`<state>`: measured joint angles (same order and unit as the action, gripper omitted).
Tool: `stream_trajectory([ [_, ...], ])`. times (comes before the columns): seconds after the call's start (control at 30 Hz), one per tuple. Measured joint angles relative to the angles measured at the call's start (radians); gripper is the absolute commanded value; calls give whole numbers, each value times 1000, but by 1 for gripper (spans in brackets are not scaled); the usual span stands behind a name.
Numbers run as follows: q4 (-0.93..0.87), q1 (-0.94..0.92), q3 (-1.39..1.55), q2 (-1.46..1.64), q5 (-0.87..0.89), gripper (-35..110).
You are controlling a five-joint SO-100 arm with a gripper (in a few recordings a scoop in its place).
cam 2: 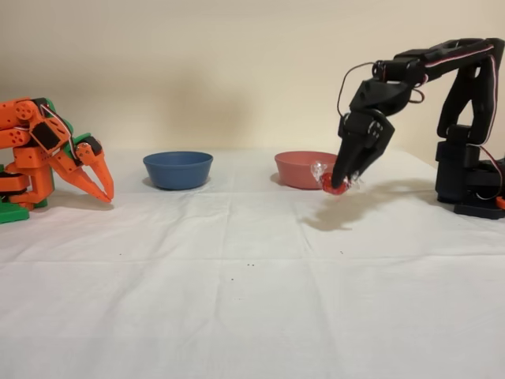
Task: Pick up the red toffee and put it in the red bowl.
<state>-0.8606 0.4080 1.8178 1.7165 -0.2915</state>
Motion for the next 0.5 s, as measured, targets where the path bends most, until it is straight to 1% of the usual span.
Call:
stream_trajectory([
  [0.5,-178,-224,-104,179,-84,5],
])
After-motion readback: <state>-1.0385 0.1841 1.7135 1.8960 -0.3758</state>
